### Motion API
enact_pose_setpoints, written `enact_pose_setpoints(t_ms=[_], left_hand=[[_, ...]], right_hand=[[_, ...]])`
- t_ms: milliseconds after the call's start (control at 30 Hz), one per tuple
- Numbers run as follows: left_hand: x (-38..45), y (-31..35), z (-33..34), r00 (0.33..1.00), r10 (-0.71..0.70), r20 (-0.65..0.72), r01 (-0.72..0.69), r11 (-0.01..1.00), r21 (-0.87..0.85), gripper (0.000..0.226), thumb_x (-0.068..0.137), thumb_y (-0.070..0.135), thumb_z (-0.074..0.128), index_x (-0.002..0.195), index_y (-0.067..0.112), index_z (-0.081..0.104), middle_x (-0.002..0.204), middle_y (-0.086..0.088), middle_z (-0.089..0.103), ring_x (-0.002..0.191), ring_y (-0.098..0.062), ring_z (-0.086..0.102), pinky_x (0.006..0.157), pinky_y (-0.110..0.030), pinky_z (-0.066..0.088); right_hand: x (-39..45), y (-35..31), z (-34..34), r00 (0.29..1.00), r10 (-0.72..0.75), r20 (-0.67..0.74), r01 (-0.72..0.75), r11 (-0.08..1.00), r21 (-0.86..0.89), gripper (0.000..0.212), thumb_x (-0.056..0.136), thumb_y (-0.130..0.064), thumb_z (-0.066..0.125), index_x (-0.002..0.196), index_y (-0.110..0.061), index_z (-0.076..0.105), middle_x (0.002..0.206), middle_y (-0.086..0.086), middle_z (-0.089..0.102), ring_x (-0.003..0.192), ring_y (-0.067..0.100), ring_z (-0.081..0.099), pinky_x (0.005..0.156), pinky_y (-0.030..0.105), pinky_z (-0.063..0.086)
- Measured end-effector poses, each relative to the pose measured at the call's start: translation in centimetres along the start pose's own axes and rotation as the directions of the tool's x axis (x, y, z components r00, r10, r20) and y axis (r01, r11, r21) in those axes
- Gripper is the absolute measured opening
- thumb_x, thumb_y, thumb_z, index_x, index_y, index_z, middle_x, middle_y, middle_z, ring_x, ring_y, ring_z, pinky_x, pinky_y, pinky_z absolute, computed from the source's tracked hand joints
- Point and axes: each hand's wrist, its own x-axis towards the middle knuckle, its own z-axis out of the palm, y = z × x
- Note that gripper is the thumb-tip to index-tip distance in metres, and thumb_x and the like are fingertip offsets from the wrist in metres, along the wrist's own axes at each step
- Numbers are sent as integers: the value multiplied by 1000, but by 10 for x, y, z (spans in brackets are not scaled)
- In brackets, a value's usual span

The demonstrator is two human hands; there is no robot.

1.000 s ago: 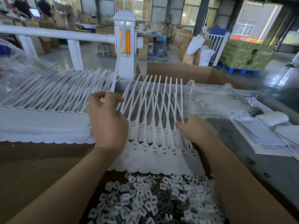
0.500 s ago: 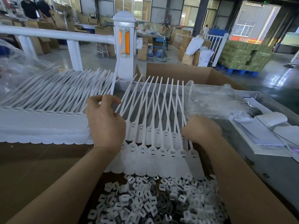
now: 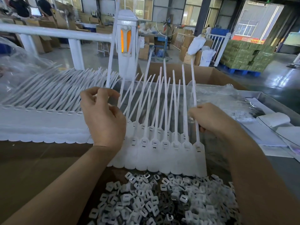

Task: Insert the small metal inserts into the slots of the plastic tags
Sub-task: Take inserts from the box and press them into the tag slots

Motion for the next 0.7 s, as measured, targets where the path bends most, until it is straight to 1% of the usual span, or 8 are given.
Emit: enact_pose_setpoints(t_ms=[67, 167, 233, 300, 400, 500, 600, 700], left_hand=[[4, -3, 0, 1000, 1, -20, -1, 1000, -10, 42, 74, -16, 40, 96, 11, 61, 111, -2, 37, 97, -23, 45, 66, -14, 33], [8, -12, 2, 999, -32, -6, 32, 999, 2, 44, 74, -18, 41, 96, 13, 62, 112, 0, 36, 98, -14, 41, 71, -20, 38], [10, -18, 2, 998, -58, 26, 57, 998, 22, 43, 76, -19, 42, 95, 14, 63, 114, -3, 38, 101, -5, 36, 76, -16, 38], [11, -25, 1, 996, -63, 56, 60, 997, 54, 41, 78, -19, 43, 93, 13, 64, 117, -9, 43, 102, -2, 34, 78, -10, 34], [12, -37, 1, 984, -104, 144, 85, 988, 130, 40, 80, -20, 44, 94, 11, 66, 121, -16, 44, 112, -25, 45, 82, -25, 37], [11, -42, 2, 947, -173, 270, 120, 972, 200, 41, 79, -19, 46, 98, 10, 67, 124, -16, 45, 119, -34, 42, 83, -33, 38], [8, -41, 3, 920, -130, 370, -3, 941, 339, 35, 83, -10, 54, 107, 12, 69, 125, -18, 49, 118, -38, 41, 89, -43, 40], [0, -33, 4, 874, -59, 483, -194, 868, 457, 33, 87, 9, 61, 117, 21, 66, 132, -12, 50, 124, -36, 40, 104, -49, 29]], right_hand=[[-1, 0, 0, 999, -45, -11, 45, 998, 47, 27, 96, -28, 49, 81, -11, 64, 65, 4, 60, 56, 17, 60, 59, 29, 48], [-1, -3, 8, 996, -79, -31, 82, 986, 144, 23, 102, -24, 46, 87, -18, 62, 69, 2, 65, 50, 10, 62, 48, 23, 48], [-2, -5, 18, 997, -75, -7, 75, 975, 211, 17, 105, -25, 46, 95, -22, 59, 75, 1, 68, 55, 9, 66, 45, 19, 48], [-2, -5, 26, 995, -63, 79, 40, 965, 259, 9, 104, -28, 48, 103, -23, 56, 79, 1, 70, 64, 11, 69, 48, 21, 51], [-5, -4, 32, 972, -23, 232, -54, 946, 318, 7, 100, -22, 58, 106, -23, 56, 86, 4, 72, 74, 18, 72, 53, 27, 57], [-6, -4, 38, 977, -5, 215, -83, 914, 398, 13, 98, -10, 57, 108, -19, 58, 84, 8, 72, 66, 16, 71, 54, 27, 56], [-7, -5, 46, 991, 20, 134, -78, 892, 445, 14, 98, -5, 54, 106, -16, 59, 79, 8, 72, 56, 13, 65, 45, 23, 52], [-8, -6, 52, 995, 42, 94, -86, 845, 527, 16, 98, -2, 52, 106, -15, 58, 79, 11, 70, 55, 15, 61, 48, 25, 56]])
